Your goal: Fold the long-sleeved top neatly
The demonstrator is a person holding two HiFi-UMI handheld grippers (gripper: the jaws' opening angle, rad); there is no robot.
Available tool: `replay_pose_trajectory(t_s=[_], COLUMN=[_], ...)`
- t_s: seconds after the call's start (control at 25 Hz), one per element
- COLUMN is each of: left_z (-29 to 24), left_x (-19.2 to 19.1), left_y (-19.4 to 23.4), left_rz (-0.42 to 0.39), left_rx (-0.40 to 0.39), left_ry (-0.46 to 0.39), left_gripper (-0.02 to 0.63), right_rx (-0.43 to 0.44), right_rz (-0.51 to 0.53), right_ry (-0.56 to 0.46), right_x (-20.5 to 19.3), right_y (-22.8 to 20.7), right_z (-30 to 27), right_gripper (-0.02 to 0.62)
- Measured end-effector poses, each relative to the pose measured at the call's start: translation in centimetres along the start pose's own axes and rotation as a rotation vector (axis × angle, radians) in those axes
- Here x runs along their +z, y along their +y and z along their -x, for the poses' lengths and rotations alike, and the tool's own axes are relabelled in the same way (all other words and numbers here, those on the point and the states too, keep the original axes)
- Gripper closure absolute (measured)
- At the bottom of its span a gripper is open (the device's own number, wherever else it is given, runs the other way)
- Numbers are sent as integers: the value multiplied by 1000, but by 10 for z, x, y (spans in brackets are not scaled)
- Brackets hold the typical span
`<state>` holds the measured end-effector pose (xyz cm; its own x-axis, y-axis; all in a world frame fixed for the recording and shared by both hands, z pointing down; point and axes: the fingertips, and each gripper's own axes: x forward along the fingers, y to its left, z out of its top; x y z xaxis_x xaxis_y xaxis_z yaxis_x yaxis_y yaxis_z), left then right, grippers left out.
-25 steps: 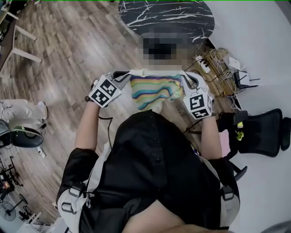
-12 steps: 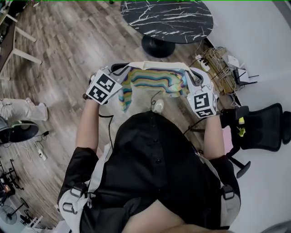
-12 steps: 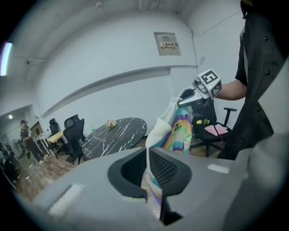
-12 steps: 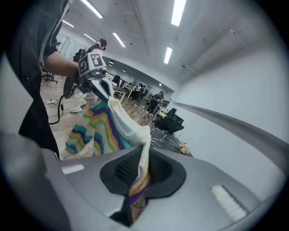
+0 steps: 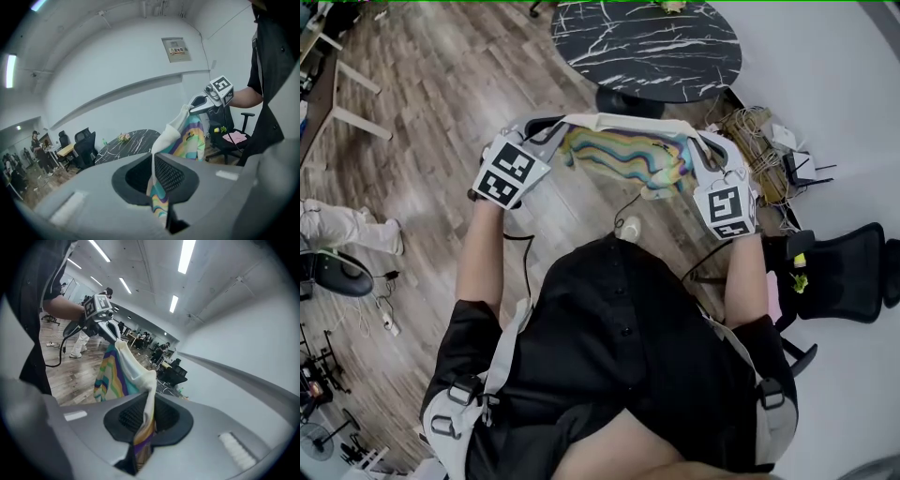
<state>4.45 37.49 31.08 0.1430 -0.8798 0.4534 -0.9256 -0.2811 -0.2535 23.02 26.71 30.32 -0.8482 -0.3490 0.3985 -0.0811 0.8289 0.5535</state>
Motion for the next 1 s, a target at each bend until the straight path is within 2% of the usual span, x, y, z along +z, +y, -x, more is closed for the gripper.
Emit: replay_pose_trajectory(t_s=[0.36,0.56,0.72,1.0], left_z=[-38,-63,-88,-123], left_x=[45,70,78,81], left_y=[36,49,49,50], left_rz=[-47,-20,-15,0], left_rx=[52,88,97,114], left_ry=[-23,-64,-55,-20], left_gripper=[588,589,589,588], right_rx=[-1,-2,17,27], right_rz=[14,-20,-40,-13], right_ry=[-45,-42,-34,-52], right_x=[-11,-38,-64,-83], right_y=[-58,-87,-102,-138], right_z=[-17,-23,-29,-41], right_gripper=[568,567,568,568])
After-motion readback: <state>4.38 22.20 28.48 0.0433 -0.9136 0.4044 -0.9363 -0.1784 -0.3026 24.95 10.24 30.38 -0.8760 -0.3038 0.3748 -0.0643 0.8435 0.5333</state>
